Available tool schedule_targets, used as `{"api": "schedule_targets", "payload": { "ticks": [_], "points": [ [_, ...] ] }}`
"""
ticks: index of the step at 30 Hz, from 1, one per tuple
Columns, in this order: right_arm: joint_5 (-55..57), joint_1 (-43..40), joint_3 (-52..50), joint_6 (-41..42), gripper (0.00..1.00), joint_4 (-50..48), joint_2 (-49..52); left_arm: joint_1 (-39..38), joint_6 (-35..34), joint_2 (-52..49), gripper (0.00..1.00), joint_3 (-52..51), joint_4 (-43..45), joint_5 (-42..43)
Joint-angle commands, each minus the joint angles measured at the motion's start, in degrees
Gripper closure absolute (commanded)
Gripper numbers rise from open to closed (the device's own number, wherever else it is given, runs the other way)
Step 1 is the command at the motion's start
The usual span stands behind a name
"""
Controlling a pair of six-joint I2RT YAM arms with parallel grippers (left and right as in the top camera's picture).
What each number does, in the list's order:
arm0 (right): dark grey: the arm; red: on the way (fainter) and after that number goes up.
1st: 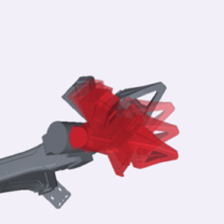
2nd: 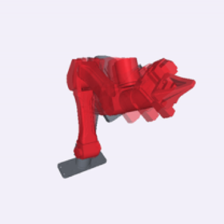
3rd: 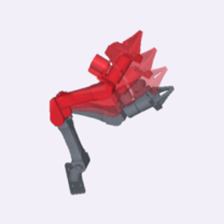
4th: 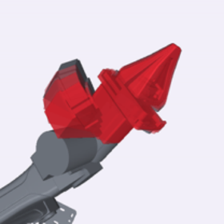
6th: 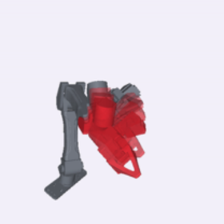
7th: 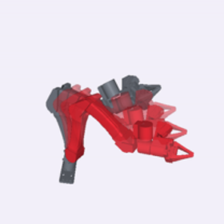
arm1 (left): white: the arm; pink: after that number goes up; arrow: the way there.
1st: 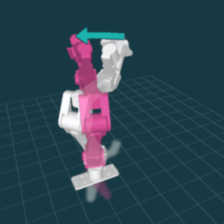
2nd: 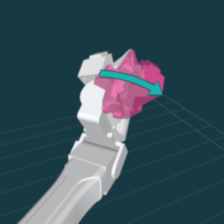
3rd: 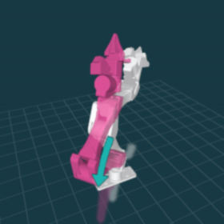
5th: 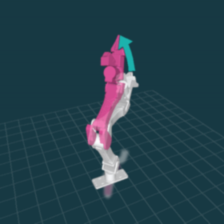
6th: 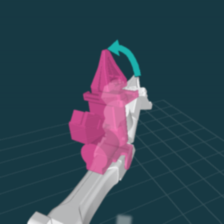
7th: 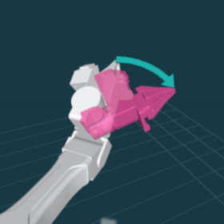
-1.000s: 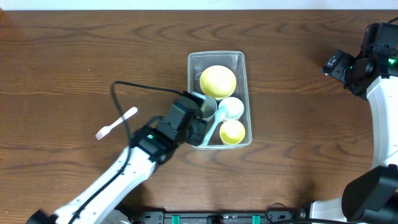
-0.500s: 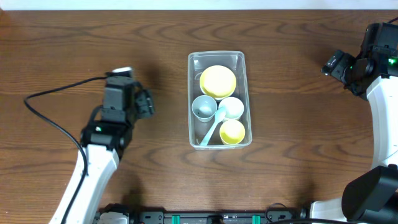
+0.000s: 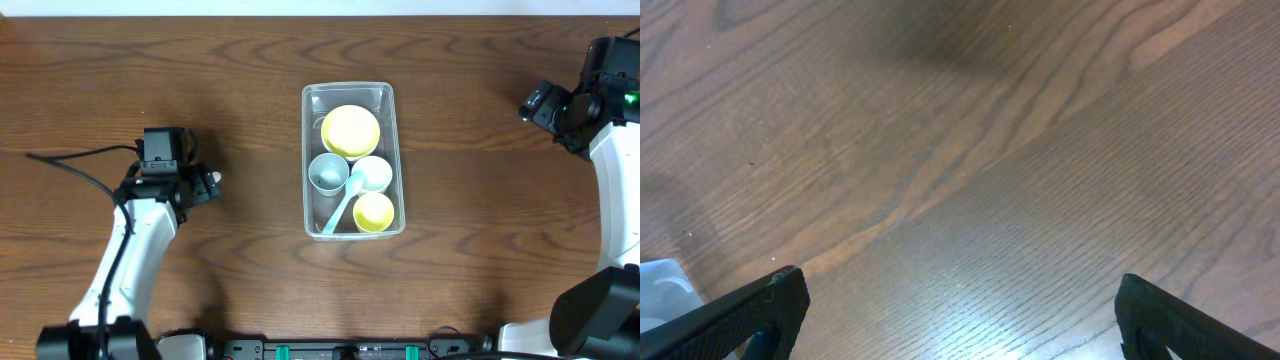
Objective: Pack container
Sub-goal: 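Open left gripper and retract it toward the white fork, then lower left gripper onto white fork handle and grasp it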
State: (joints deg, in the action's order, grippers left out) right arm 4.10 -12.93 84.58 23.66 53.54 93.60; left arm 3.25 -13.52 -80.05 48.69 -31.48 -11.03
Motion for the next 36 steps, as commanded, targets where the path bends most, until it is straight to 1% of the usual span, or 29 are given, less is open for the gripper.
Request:
{"api": "schedule_targets", "payload": {
  "ticks": [1,11,24,29,32,36],
  "points": [
    [0.2,-0.1,0.0,0.1,0.01,0.1,0.3,0.9,4.8,-3.3,0.02,0.7,1.4,-1.9],
    [0.2,-0.1,0.0,0.1,0.01,0.0,0.3,0.9,9.1,-10.2,0.02,0.7,2.6,-1.9],
    [0.2,-0.1,0.0,0.1,0.01,0.0,0.3,0.9,9.2,-18.4,0.02,0.6,3.5,-1.0],
    [0.2,-0.1,0.0,0.1,0.01,0.1,0.3,0.9,9.2,-23.2,0.02,0.6,3.3,6.1],
    [0.2,-0.1,0.0,0.1,0.01,0.0,0.3,0.9,8.0,-25.1,0.02,0.6,2.3,12.4],
    [0.2,-0.1,0.0,0.1,0.01,0.0,0.3,0.9,4.9,-25.6,0.02,0.5,-0.8,20.2]
  ]
}}
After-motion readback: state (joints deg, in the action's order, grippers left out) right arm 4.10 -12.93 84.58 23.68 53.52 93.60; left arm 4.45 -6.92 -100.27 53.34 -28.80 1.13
